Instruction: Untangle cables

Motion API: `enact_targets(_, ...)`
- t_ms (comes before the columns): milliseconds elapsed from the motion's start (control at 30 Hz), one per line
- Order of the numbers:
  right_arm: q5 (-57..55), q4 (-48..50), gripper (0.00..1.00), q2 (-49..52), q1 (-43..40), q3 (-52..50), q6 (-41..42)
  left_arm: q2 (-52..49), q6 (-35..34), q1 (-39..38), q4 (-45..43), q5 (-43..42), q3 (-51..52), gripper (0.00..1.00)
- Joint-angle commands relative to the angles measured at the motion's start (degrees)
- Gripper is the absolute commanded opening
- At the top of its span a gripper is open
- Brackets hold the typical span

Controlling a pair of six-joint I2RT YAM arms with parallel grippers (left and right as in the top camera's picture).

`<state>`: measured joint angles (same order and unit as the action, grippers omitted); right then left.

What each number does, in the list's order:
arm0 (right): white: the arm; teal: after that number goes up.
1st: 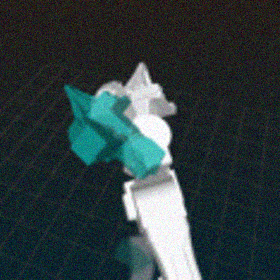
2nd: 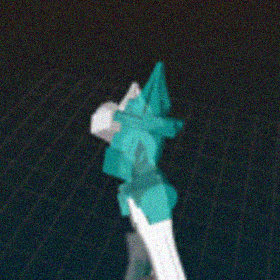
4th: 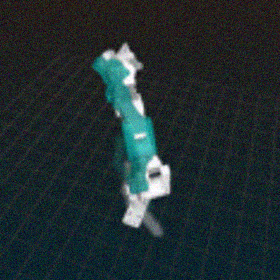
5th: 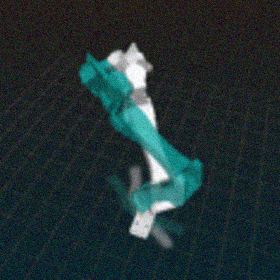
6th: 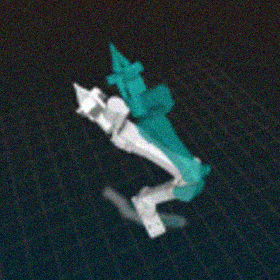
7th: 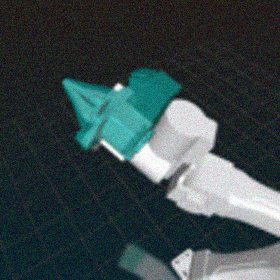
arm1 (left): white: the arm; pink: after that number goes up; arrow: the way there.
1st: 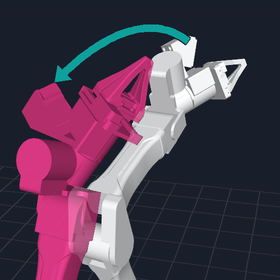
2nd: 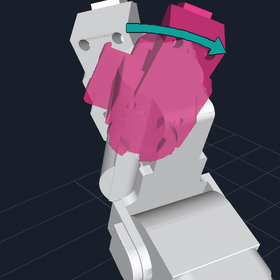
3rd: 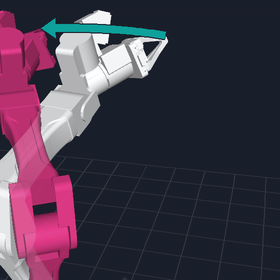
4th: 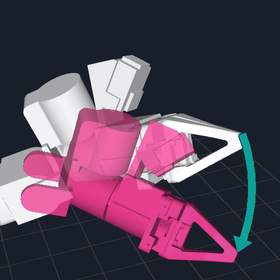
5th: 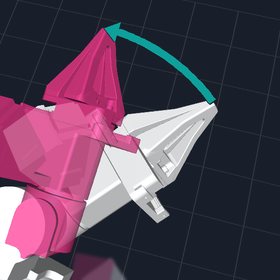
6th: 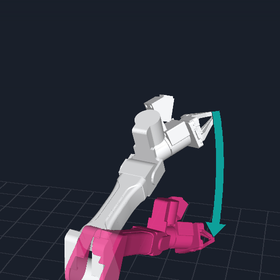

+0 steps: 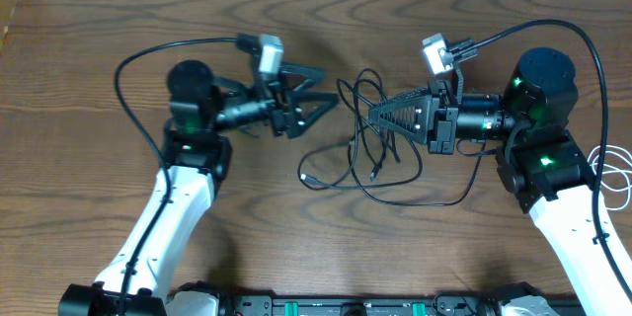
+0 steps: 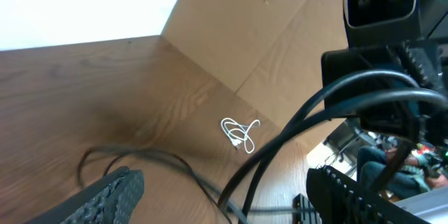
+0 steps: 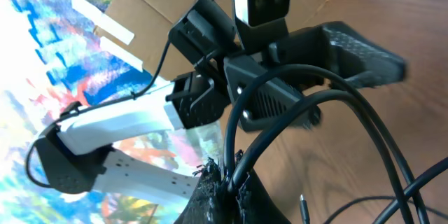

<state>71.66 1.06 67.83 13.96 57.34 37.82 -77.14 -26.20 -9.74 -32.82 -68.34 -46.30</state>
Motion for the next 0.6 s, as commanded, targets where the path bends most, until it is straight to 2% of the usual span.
enact_targets(0,1.60,0.02,0.01,-1.07,0.02,0.50,3.96,-0.13,4.72,-4.59,-0.24,5.01,0.20,0.80)
enact_targets(100,1.81,0.00,0.01,-1.07,0.00,0.50,4.13,-0.13,6.27,-7.13,-0.15,5.92,0.20,0.64)
enact_targets(167,1.84,0.02,0.01,-1.07,-0.04,0.50,4.61,-0.11,6.27,-7.67,0.48,6.51,0.20,0.58)
enact_targets(300,1.86,0.02,0.01,-1.07,-0.04,0.50,4.59,-0.13,6.27,-7.72,2.38,6.47,0.20,0.57)
enact_targets(533,1.55,0.04,0.01,-1.07,-0.04,0.50,4.98,-0.13,6.27,-8.98,4.28,6.47,0.20,0.18)
enact_targets(567,1.46,0.04,0.02,-1.07,-0.04,0.50,4.98,-0.13,6.27,-9.01,4.28,6.47,0.20,0.09)
